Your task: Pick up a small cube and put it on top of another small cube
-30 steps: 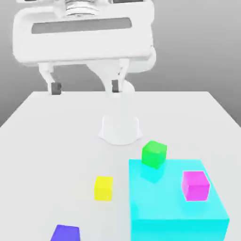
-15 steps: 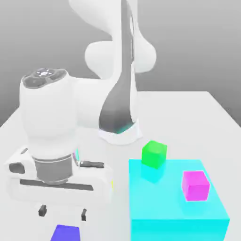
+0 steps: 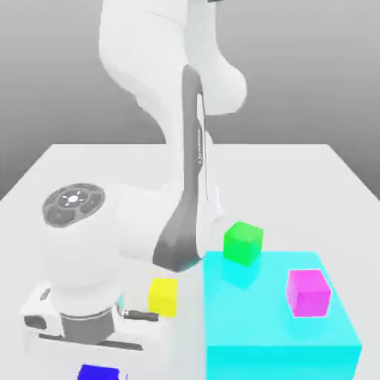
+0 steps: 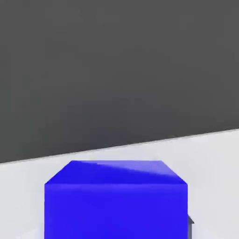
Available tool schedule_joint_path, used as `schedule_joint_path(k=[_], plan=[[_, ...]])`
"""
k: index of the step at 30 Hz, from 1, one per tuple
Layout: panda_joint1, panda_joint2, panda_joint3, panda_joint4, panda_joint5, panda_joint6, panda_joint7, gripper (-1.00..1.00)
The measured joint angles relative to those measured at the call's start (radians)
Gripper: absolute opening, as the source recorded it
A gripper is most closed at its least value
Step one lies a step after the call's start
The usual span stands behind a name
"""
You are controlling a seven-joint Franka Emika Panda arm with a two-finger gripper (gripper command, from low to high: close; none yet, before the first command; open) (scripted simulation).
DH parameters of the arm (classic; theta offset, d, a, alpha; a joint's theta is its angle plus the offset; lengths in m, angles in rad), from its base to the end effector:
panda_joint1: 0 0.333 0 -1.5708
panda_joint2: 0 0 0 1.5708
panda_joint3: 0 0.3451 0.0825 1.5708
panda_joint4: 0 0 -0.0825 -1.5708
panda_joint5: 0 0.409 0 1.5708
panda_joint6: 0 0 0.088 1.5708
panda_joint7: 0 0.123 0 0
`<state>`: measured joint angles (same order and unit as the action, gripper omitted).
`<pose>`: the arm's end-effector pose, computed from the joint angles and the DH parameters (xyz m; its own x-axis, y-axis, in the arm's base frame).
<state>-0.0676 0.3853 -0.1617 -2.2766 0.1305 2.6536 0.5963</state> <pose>0.5399 -0.1318 0.1762 0.5983 -0.8012 -0.0005 -0.8012 -0.5983 -0.0002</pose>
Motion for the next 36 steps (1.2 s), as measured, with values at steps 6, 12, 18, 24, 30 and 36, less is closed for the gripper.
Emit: schedule_joint_path(k=[6,12,18,24,30,36], plan=[[0.051,-0.213,0.051,-0.120,-0.016,-0.095,-0.053,-1.00],[0.141,-0.428,0.098,-0.251,-0.022,-0.179,-0.125,-1.00],[0.199,-0.644,0.145,-0.383,-0.036,-0.262,-0.192,-1.00],[0.265,-0.863,0.201,-0.516,-0.051,-0.344,-0.257,-1.00],[0.309,-0.956,0.244,-0.630,-0.061,-0.318,-0.302,-1.00],[0.305,-0.849,0.258,-0.679,-0.055,-0.163,-0.306,1.00]])
